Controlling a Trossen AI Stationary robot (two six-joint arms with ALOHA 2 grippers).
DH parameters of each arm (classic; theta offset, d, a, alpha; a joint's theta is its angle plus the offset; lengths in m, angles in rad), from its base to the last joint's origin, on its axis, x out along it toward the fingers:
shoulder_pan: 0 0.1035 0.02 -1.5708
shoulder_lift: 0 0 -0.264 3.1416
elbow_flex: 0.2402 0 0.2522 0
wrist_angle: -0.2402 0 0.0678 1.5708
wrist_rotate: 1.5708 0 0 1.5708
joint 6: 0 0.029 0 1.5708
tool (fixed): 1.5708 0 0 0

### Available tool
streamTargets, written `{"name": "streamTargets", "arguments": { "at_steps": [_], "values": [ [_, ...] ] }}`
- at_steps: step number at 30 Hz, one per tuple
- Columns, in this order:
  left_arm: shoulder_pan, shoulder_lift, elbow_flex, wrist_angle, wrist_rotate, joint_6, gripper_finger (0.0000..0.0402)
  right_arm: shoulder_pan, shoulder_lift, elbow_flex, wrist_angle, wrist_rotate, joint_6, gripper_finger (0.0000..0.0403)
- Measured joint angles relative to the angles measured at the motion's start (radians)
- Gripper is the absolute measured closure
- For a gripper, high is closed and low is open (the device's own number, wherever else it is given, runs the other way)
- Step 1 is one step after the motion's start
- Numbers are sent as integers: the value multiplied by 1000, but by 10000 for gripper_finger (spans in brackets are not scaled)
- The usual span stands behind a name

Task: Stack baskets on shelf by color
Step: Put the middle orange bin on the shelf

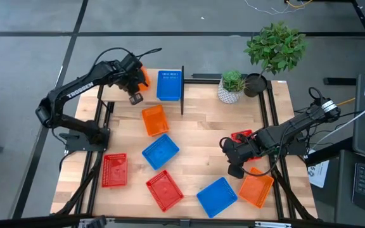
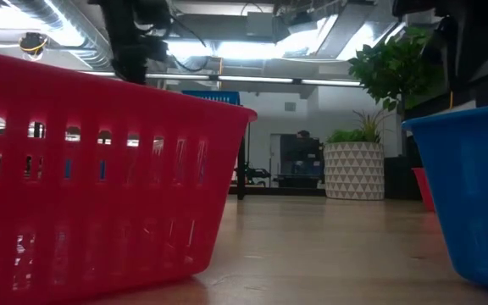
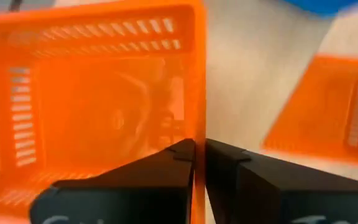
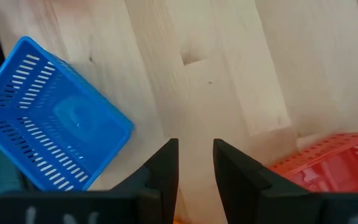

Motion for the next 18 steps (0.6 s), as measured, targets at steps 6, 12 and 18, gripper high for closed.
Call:
{"name": "streamTargets", "arguments": {
  "at_steps": [6,12,18],
  "values": [
    [2,-64,0,-207,-25,2,398,0,0,0,0,19,-17,304],
    [2,-114,0,-320,-99,93,400,0,0,0,15,19,-17,304],
    [4,-123,0,-377,-151,293,400,0,0,0,44,19,-16,304]
  ]
}}
